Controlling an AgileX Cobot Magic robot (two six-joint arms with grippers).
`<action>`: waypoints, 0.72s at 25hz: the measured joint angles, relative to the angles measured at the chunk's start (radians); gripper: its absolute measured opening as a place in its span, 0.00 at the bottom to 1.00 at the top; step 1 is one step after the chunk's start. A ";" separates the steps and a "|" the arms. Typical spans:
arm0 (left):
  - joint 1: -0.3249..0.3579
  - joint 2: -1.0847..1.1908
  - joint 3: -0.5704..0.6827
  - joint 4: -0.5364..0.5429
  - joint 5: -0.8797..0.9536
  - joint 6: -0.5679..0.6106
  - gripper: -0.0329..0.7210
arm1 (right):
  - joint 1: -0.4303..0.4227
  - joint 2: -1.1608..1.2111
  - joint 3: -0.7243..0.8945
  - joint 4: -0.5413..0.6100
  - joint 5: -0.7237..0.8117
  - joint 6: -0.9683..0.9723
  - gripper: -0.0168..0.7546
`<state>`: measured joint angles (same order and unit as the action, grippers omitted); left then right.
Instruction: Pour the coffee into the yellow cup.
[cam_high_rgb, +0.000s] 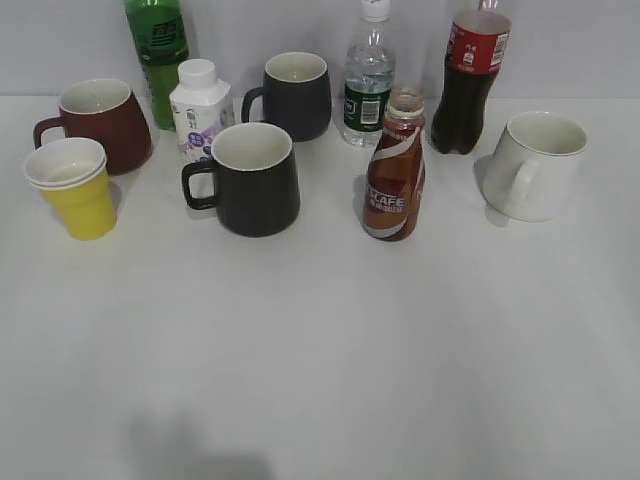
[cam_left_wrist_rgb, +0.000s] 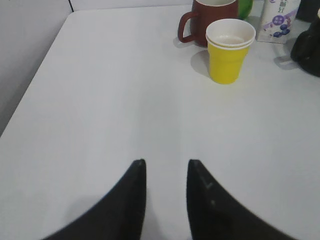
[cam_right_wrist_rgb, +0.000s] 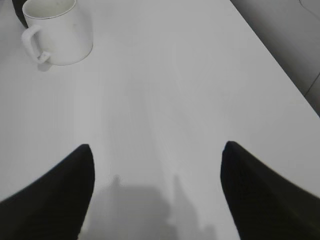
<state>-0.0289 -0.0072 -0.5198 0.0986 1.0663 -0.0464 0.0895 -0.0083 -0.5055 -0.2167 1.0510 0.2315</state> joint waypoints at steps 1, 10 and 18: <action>0.000 0.000 0.000 0.000 0.000 0.000 0.34 | 0.000 0.000 0.000 0.000 0.000 0.000 0.78; 0.000 0.000 0.000 0.000 0.000 0.000 0.34 | 0.000 0.000 0.000 0.000 0.000 0.000 0.78; 0.000 0.000 0.000 0.000 0.000 0.000 0.34 | 0.000 0.000 0.000 0.000 0.000 0.000 0.78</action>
<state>-0.0289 -0.0072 -0.5198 0.0986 1.0663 -0.0464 0.0895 -0.0083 -0.5055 -0.2167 1.0510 0.2315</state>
